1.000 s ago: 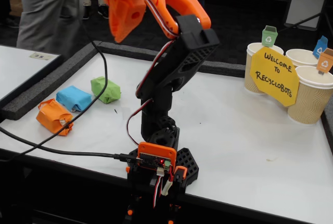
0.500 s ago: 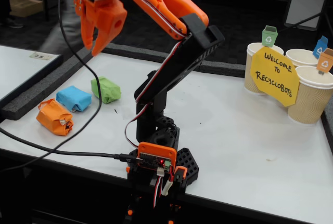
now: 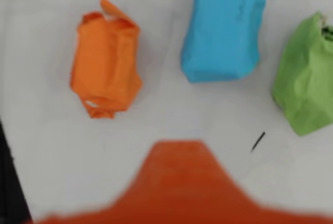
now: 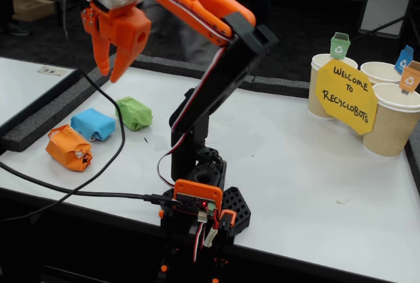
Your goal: Sort rubbish by color.
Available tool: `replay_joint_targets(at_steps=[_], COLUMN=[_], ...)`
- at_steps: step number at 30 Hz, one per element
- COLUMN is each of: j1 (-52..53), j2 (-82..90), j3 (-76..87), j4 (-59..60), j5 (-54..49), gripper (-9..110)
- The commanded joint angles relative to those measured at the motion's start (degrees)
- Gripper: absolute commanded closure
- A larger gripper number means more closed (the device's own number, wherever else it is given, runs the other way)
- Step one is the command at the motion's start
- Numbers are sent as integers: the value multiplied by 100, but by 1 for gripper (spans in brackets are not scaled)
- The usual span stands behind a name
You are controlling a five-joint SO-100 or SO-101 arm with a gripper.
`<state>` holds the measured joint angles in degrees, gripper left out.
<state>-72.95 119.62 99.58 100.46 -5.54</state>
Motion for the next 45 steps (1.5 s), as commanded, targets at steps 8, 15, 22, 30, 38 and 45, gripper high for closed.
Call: replay_joint_targets(at_steps=[8,15,22,30,38,45], j1=[387,571,1573,2276,2373,2355], j2=[-1301,-2224,-2628,-2637,-2646,-2654], j3=[-1160,-1951,-2241,-1854,-1819,-1406], j4=[-1046,-1362,-1433,-1345,-1213,-1125], j5=[-343,343,1986,3305,4245,4632], gripper=[100,100,100,101,97,93])
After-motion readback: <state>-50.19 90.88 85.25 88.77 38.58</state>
